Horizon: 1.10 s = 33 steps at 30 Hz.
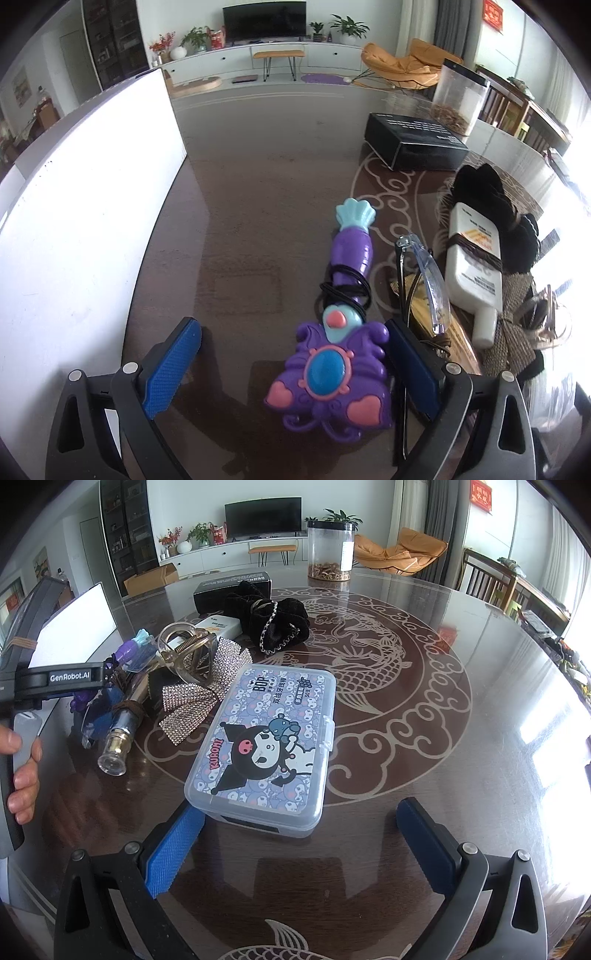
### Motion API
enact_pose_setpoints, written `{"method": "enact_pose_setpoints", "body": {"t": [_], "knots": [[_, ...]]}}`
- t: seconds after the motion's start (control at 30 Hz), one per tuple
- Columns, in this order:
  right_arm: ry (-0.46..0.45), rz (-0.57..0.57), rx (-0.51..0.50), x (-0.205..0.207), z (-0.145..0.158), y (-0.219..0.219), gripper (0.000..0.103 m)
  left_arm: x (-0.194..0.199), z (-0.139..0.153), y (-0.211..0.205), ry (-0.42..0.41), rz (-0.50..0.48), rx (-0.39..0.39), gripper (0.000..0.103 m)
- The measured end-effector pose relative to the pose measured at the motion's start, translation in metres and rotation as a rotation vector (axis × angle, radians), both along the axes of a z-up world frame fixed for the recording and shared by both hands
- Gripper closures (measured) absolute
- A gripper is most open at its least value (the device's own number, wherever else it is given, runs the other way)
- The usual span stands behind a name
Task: Organize objects
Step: 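Lower the left tool onto the purple toy and close it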
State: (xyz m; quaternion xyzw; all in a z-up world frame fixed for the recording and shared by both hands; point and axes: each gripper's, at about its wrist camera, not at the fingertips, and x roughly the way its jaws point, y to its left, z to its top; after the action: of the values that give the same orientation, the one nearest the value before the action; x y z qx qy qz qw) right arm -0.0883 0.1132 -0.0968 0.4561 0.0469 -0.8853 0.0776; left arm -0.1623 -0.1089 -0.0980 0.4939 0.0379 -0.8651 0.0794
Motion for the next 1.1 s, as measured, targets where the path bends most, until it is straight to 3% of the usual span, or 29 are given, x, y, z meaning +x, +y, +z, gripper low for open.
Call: {"method": "enact_pose_setpoints", "body": {"t": [0.47,0.8,1.1], "knots": [[0.0,0.0,0.0,0.0,0.0,0.0,0.0,0.002,0.001,0.004,-0.014,-0.015,0.017,0.003],[0.0,0.0,0.0,0.0,0.0,0.0,0.0,0.004,0.015,0.0,-0.003,-0.029,0.088,0.003],[0.0,0.0,0.001,0.0,0.0,0.0,0.0,-0.008,0.01,0.003,-0.017,-0.035,0.021,0.003]]}}
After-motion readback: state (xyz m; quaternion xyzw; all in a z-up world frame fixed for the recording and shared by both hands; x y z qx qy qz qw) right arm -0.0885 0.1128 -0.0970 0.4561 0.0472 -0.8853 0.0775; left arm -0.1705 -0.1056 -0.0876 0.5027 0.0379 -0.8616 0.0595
